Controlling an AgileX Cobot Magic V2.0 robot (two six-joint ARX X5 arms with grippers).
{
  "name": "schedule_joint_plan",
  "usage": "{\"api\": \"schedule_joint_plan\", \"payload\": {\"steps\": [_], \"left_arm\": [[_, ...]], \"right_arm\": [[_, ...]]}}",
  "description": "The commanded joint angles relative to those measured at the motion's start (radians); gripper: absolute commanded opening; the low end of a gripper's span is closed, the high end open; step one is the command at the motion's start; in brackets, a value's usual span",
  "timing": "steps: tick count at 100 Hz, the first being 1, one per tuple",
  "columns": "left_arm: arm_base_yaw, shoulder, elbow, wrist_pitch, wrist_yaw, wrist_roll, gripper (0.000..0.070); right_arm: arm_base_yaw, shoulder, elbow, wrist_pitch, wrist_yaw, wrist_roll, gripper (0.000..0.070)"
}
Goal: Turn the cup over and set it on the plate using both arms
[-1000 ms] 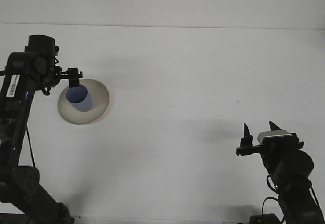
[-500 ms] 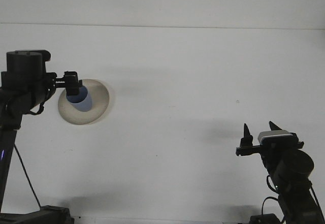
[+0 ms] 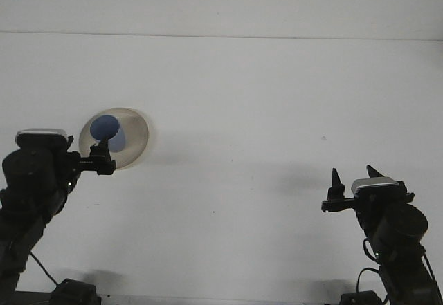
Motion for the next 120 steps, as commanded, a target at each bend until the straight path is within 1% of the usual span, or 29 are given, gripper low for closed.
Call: {"api": "schedule_joint_plan", "payload": {"steps": [1, 22, 35, 43, 48, 61, 91, 97, 100, 102, 105, 106, 107, 110, 114, 115, 116, 120], "left_arm": [[-0.003, -0.046, -0.077, 0.055, -0.003, 0.003, 0.0512], [-0.003, -0.225, -0.324, 0.169, -0.004, 0.006, 0.0511], [-0.002, -0.307, -0.417, 0.177, -0.006, 0.006, 0.0512], [-0.002, -0.341, -0.458, 0.175, -0.027, 0.005, 0.0512], [-0.002, -0.351, -0.475, 0.175, -0.039, 0.004, 0.0512], [-0.002, -0.358, -0.499, 0.172, -0.039, -0.006, 0.0512], [-0.002, -0.359, -0.499, 0.195, -0.039, -0.006, 0.0502], [-0.002, -0.359, -0.499, 0.197, -0.038, -0.006, 0.0491], [-0.002, -0.359, -0.499, 0.198, -0.039, -0.006, 0.0475], [-0.002, -0.359, -0.499, 0.198, -0.038, -0.006, 0.0449], [-0.002, -0.359, -0.499, 0.198, -0.039, -0.006, 0.0395], [-0.002, -0.359, -0.499, 0.198, -0.038, -0.006, 0.0363], [-0.002, -0.359, -0.499, 0.198, -0.039, -0.006, 0.0351], [-0.002, -0.359, -0.499, 0.198, -0.039, -0.006, 0.0284], [-0.002, -0.359, -0.499, 0.198, -0.038, -0.006, 0.0194], [-0.002, -0.359, -0.499, 0.198, -0.038, -0.006, 0.0161], [-0.002, -0.359, -0.499, 0.198, -0.038, -0.006, 0.0151], [-0.002, -0.359, -0.499, 0.198, -0.038, -0.006, 0.0073]], "right_arm": [[0.002, 0.003, 0.01, 0.008, 0.0, 0.014, 0.0526], [0.002, 0.003, 0.01, 0.008, 0.0, 0.014, 0.0526], [0.002, 0.003, 0.01, 0.008, 0.0, 0.015, 0.0526], [0.002, 0.003, 0.01, 0.008, 0.0, 0.015, 0.0526], [0.002, 0.003, 0.01, 0.008, 0.0, 0.015, 0.0526], [0.002, 0.003, 0.01, 0.008, 0.0, 0.015, 0.0526], [0.002, 0.003, 0.01, 0.01, 0.0, 0.014, 0.0526], [0.002, 0.003, 0.01, 0.01, 0.001, 0.014, 0.0525], [0.002, 0.003, 0.01, 0.01, 0.001, 0.014, 0.0523], [0.002, 0.003, 0.01, 0.01, 0.001, 0.014, 0.0517], [0.002, 0.003, 0.01, 0.01, 0.001, 0.014, 0.0496], [0.002, 0.003, 0.01, 0.01, 0.001, 0.014, 0.0483], [0.002, 0.003, 0.01, 0.01, 0.001, 0.014, 0.0465], [0.002, 0.003, 0.01, 0.01, 0.002, 0.014, 0.0402], [0.002, 0.003, 0.01, 0.01, 0.002, 0.014, 0.0297], [0.002, 0.003, 0.01, 0.01, 0.002, 0.014, 0.027], [0.002, 0.003, 0.01, 0.01, 0.001, 0.014, 0.0241], [0.002, 0.003, 0.01, 0.01, 0.001, 0.014, 0.0139]]}}
